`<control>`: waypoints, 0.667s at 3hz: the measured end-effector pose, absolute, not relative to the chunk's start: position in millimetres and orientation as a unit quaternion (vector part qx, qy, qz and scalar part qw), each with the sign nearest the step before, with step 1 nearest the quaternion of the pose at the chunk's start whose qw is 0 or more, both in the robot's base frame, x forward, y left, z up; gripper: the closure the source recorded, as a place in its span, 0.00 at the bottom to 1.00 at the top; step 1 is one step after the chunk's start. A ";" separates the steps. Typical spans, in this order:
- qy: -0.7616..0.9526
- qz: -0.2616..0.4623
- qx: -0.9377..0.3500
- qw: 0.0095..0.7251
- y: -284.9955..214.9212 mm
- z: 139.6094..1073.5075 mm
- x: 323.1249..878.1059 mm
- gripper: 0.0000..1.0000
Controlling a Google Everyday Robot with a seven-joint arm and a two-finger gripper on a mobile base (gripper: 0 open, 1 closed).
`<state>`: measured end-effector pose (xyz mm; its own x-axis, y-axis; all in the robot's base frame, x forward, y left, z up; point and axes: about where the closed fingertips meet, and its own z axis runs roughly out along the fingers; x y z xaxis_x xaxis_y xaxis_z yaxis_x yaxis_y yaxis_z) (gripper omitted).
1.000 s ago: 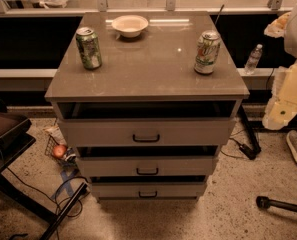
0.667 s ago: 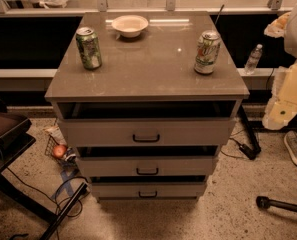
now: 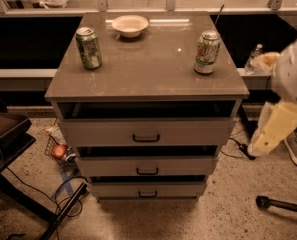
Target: Open bottom drawer
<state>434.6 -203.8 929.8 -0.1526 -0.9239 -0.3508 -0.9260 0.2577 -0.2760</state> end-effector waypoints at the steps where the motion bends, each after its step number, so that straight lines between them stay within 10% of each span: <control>1: 0.741 0.020 -0.616 0.266 -201.6 879.9 412.4 0.00; 2: 0.722 0.030 -0.628 0.288 -200.0 806.6 404.9 0.00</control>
Offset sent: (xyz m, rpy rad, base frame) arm 0.0167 -0.0068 -0.1929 0.1409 -0.3209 0.0516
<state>404.9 -200.0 806.6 -0.0452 -0.8897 -0.4543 -0.9243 0.2098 -0.3189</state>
